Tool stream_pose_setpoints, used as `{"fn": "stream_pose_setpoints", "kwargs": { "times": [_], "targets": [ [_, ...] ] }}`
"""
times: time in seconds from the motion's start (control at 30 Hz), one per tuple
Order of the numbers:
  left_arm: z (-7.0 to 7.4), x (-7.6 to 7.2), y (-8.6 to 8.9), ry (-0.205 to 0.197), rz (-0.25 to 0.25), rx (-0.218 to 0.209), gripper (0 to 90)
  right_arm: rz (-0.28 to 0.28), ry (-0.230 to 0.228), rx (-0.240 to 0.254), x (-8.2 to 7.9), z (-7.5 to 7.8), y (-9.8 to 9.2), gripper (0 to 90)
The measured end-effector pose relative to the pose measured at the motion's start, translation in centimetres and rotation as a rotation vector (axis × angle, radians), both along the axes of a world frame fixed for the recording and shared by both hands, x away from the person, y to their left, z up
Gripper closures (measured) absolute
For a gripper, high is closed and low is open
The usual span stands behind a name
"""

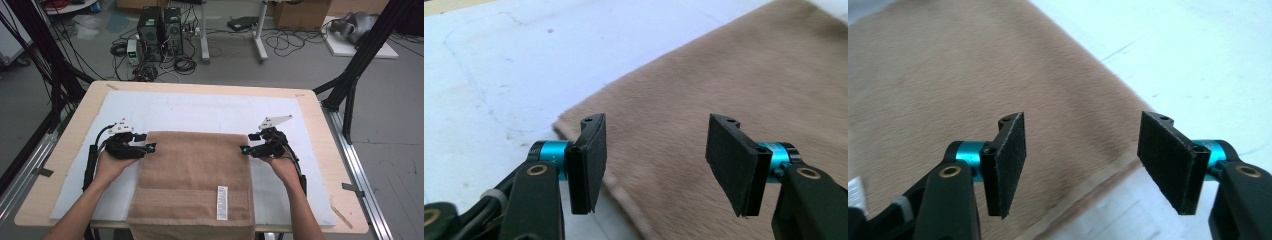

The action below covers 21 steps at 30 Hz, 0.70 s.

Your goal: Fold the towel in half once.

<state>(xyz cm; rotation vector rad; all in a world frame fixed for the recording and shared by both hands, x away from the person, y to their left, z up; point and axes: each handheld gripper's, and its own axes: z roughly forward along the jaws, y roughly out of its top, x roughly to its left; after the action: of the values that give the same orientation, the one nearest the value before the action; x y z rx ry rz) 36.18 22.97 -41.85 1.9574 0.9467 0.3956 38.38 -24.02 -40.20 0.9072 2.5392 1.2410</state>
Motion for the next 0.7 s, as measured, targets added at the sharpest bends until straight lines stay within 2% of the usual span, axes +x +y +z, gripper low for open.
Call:
{"fn": "stream_pose_setpoints", "kwargs": {
  "times": [0.2,0.33,0.5,0.7],
  "targets": [
    [-1.4,1.2,0.5,0.032,0.037,0.01,40.4,-0.047,0.009,-0.014,1.4,-0.9,0.0,29.8],
    [-2.0,1.8,0.6,0.034,0.046,0.005,40.2,-0.083,0.043,-0.028,1.9,-2.0,-0.1,28.2],
    [-3.0,2.6,0.9,0.059,0.085,0.01,38.2,-0.11,0.035,-0.063,2.4,-2.8,-0.1,27.6],
    [-3.4,3.2,0.6,0.077,0.077,-0.002,40.7,-0.089,0.039,-0.078,2.9,-3.7,0.6,28.5]
  ]
}}
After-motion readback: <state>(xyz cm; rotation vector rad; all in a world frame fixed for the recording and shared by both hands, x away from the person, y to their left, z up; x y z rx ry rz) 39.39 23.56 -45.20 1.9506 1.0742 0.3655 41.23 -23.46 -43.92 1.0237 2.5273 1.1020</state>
